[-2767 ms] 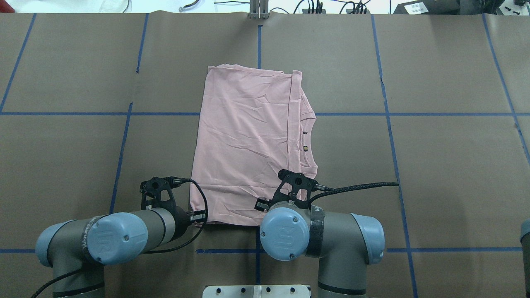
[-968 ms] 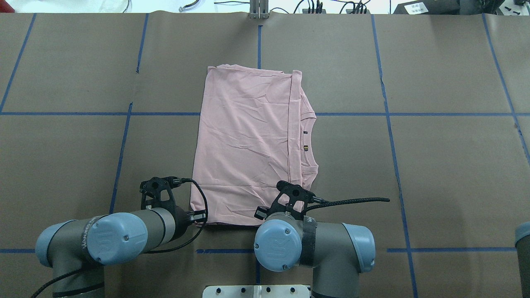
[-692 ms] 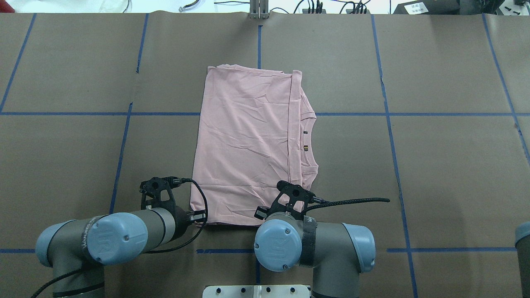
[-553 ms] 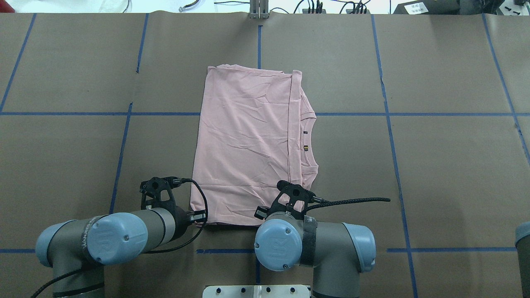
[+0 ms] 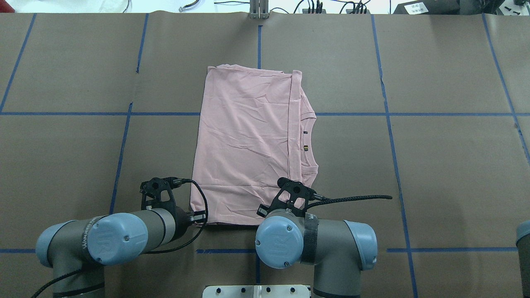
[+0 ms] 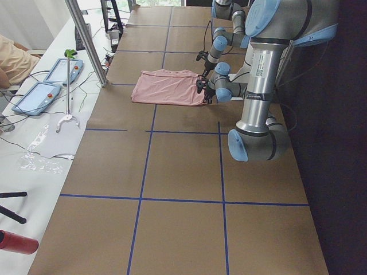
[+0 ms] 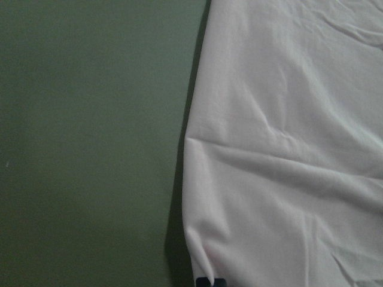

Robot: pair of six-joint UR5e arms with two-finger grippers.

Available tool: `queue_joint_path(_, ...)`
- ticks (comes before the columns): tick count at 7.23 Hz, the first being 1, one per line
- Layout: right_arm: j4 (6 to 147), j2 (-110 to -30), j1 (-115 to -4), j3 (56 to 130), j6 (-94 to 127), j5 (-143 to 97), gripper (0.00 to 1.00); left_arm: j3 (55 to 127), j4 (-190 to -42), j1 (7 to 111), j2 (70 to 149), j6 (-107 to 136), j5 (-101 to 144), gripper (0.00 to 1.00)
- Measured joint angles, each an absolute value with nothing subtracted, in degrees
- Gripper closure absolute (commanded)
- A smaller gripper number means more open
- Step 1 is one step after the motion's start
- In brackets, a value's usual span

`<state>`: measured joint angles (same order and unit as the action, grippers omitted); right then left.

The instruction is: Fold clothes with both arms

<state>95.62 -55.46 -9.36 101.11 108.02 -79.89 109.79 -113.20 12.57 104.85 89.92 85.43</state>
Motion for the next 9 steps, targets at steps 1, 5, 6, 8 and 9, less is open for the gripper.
queue_joint_path(1,95.6,-55.5,-9.4,101.2,108.0,-79.9,1.0,109.8,-113.2,12.6,104.9,89.9,85.4,1.0)
queue_joint_path(5,98.1,-57.9,-9.9,109.6,107.6,-80.1,1.0,115.3,-111.5,12.9,104.5,89.4,87.3,1.0)
queue_joint_path(6,102.0,-58.7,-9.8,114.5,107.6,-80.1,1.0,119.3,-108.3,13.0,104.5,89.3,88.4,1.0)
queue_joint_path(8,112.5,-58.7,-8.5,126.1,107.7,-80.3,1.0,131.8,-95.9,12.9,105.1,89.3,91.7,1.0)
queue_joint_path(9,117.2,-58.5,-7.5,131.0,107.9,-80.4,1.0,137.5,-89.1,12.9,106.3,89.4,93.0,1.0)
